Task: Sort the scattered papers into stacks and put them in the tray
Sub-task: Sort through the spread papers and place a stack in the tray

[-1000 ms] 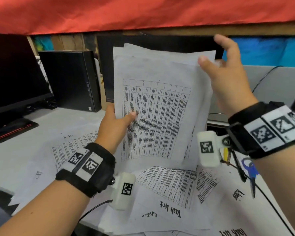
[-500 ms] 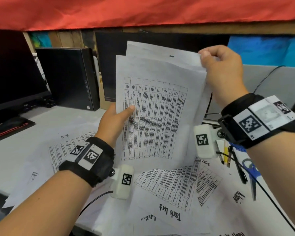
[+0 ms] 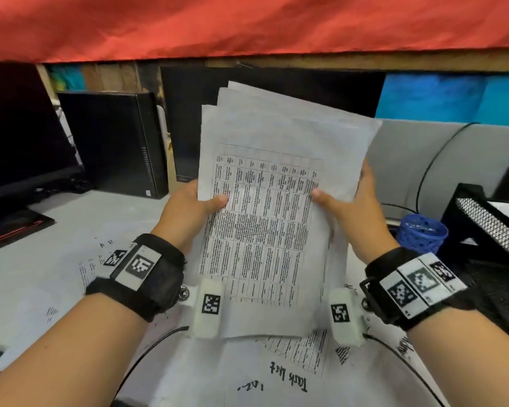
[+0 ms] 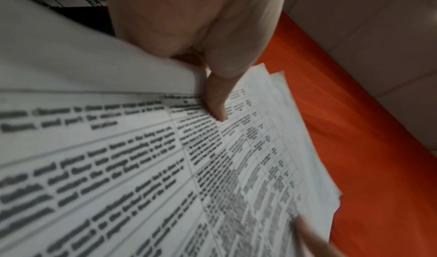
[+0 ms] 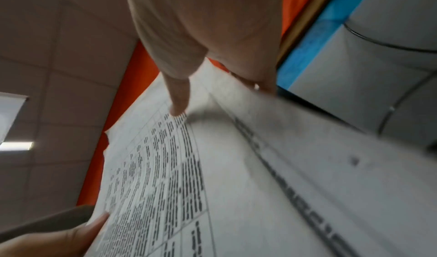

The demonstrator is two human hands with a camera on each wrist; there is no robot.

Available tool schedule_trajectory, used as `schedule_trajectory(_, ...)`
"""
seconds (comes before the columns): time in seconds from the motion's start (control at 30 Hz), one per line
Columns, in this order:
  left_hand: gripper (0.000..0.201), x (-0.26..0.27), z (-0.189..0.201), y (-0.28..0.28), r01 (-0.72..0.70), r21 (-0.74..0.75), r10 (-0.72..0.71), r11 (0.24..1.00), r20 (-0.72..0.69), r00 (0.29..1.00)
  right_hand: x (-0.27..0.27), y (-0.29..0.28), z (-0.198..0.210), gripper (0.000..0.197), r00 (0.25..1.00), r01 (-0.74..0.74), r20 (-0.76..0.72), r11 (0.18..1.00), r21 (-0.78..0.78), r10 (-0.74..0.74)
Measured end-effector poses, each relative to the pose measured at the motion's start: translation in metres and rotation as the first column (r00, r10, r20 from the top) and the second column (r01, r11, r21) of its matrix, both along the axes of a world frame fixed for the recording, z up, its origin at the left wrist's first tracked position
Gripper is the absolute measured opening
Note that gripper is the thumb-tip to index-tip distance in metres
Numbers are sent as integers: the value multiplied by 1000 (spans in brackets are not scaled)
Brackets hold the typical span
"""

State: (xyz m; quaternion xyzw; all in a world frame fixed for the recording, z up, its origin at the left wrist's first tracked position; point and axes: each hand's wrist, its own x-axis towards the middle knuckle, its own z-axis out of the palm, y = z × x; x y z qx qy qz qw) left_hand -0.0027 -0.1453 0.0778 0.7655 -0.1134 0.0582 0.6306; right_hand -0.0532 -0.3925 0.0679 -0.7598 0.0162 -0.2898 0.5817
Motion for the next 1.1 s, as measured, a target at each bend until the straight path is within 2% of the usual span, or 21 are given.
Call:
schedule_trajectory(0.1,27,0,0,-2,-12,44,11,999,26,1000,3,2,-9,39,986,77,-156,993,93,-62)
schedule_trajectory(0.2,22,-3,-4,-8,-97,38,94,995,64,993,-1,7,-4,26,978,89,-200,991,105,-66)
schedule_trajectory(0.3,19,-10,-3,-19,-161,-8,161,987,158,974,-6,17,8,22,993,99,-82,987,129,-89)
schedule_trajectory(0.4,15,-22,6,-26,-198,-57,206,979,311,928,-16,27,24,19,979,116,153,983,142,-137)
schedule_trajectory(0.47,17,-33,7,-28,-182,-73,196,981,362,911,-24,29,26,17,952,107,271,985,136,-141)
schedule_trajectory(0.53,23,-42,1,-29,-152,-46,158,987,348,924,-31,30,20,27,945,90,303,988,123,-124)
schedule_trajectory(0.63,32,-47,-10,-31,-71,-28,76,997,265,961,-33,31,5,44,965,77,241,990,121,-105)
schedule_trajectory(0.73,34,-46,-6,-34,-28,-49,39,998,226,973,-30,31,13,39,965,97,229,986,139,-127)
schedule_trajectory(0.83,43,-39,0,-36,-32,-74,47,997,210,977,-27,25,41,37,918,145,348,978,147,-188)
schedule_trajectory(0.93,45,-30,-1,-38,-38,-141,62,989,171,983,-22,17,70,49,842,269,495,962,-38,-215)
schedule_trajectory(0.97,43,-27,-2,-38,-40,-161,65,986,152,986,-18,14,76,50,859,283,477,950,-134,-188)
schedule_trajectory(1.03,36,-20,-8,-39,-46,-184,68,982,113,991,-9,9,81,41,927,291,328,899,-329,-180)
schedule_trajectory(1.1,31,-13,-16,-39,-67,-181,82,981,79,993,1,4,78,31,944,312,235,858,-409,-231)
